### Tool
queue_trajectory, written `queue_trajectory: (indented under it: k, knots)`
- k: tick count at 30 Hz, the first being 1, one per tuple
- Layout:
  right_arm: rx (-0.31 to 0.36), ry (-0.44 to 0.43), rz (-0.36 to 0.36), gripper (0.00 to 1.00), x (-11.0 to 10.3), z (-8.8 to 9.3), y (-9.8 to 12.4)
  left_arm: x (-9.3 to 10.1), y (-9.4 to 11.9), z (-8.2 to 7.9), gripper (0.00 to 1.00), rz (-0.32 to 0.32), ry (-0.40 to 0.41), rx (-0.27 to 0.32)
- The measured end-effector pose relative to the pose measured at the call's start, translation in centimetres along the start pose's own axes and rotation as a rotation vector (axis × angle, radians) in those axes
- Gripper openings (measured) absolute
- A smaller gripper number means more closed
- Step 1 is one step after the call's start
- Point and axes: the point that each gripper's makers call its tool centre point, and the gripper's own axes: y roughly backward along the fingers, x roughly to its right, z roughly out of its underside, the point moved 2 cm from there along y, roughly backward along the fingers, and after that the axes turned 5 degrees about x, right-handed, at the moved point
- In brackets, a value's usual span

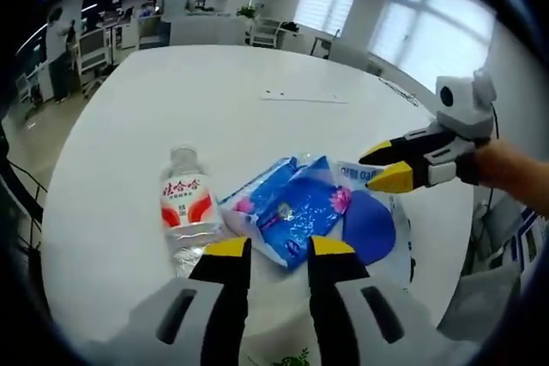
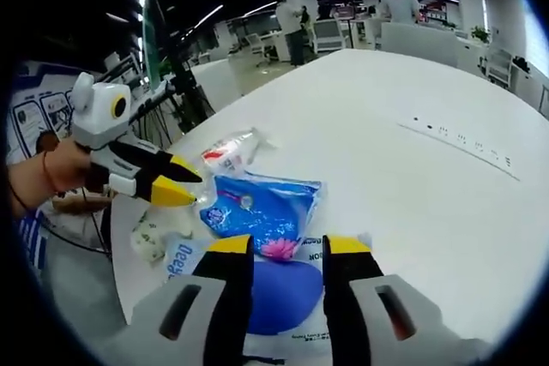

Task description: Arrange the tabletop items into an orderly group along one side of the table until the central work area is clear of visible clutter.

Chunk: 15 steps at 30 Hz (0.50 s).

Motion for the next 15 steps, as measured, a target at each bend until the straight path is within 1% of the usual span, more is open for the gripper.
queue_trajectory:
  k: [4,6,9,15]
  knots:
    - [-0.01,0.013,0.005,0.29,0.1,0.3,-0.5,-0.1,-0.2,0.1,0.23,-0.011,0.013,-0.001]
    - [-0.016,0.011,0.013,0.29,0.3,0.4,-0.7,-0.2,-0.4,0.2,0.23,-0.026,0.001,-0.009]
    - [-0.02,0.001,0.02,0.28,0.7,0.5,-1.0,-0.5,-0.6,0.3,0.19,-0.038,0.005,-0.021]
    - [-0.026,-0.004,0.027,0.26,0.9,0.7,-1.6,-0.1,-1.1,0.4,0.18,-0.044,0.018,-0.023]
